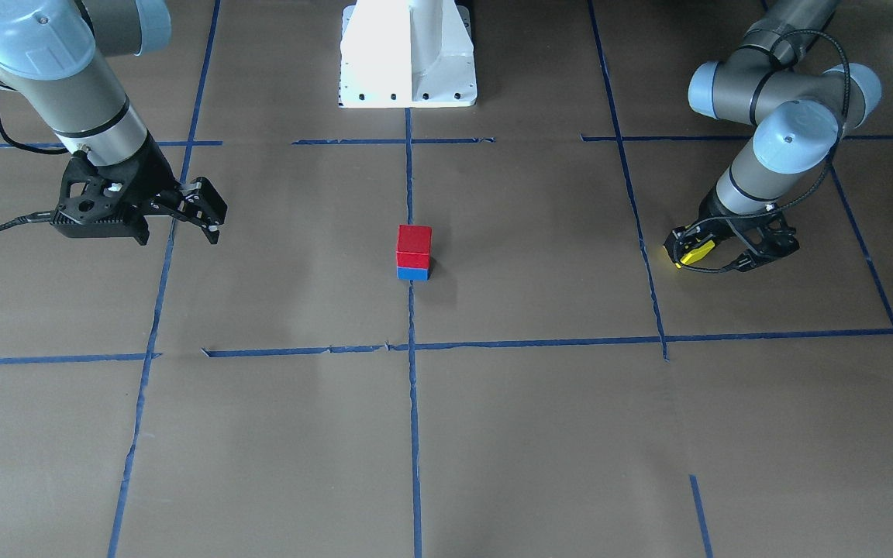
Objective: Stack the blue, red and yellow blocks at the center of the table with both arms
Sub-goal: 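Lower the left gripper onto the yellow cube and close on it, then carry the yellow cube with the left gripper above the red cube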
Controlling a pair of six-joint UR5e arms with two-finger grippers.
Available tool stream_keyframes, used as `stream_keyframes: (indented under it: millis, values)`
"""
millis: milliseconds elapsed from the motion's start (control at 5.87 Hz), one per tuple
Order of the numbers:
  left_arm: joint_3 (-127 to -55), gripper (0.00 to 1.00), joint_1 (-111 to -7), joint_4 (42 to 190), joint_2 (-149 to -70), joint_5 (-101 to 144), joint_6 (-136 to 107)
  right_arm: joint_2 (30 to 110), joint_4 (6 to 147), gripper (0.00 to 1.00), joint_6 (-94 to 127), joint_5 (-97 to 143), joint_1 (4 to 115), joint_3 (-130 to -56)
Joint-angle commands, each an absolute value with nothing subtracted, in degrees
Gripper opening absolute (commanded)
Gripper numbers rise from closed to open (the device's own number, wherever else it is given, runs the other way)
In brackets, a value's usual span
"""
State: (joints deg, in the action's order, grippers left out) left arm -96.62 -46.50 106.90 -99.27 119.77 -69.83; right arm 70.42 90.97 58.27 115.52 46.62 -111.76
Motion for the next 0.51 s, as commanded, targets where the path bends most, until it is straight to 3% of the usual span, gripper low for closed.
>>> stream_keyframes:
  millis: [0,170,341]
  values:
    - [-98.25,0.00,-46.93,106.18,-101.50,125.71,-69.87,70.31,90.97,1.00,58.18,115.58,46.32,-111.62]
    - [-101.74,0.00,-47.37,104.78,-102.73,127.60,-69.96,69.96,90.97,1.00,58.27,115.66,46.32,-111.36]
    - [-104.56,0.00,-47.11,98.24,-109.88,127.27,-69.96,69.96,90.97,1.00,58.18,115.75,46.32,-111.27]
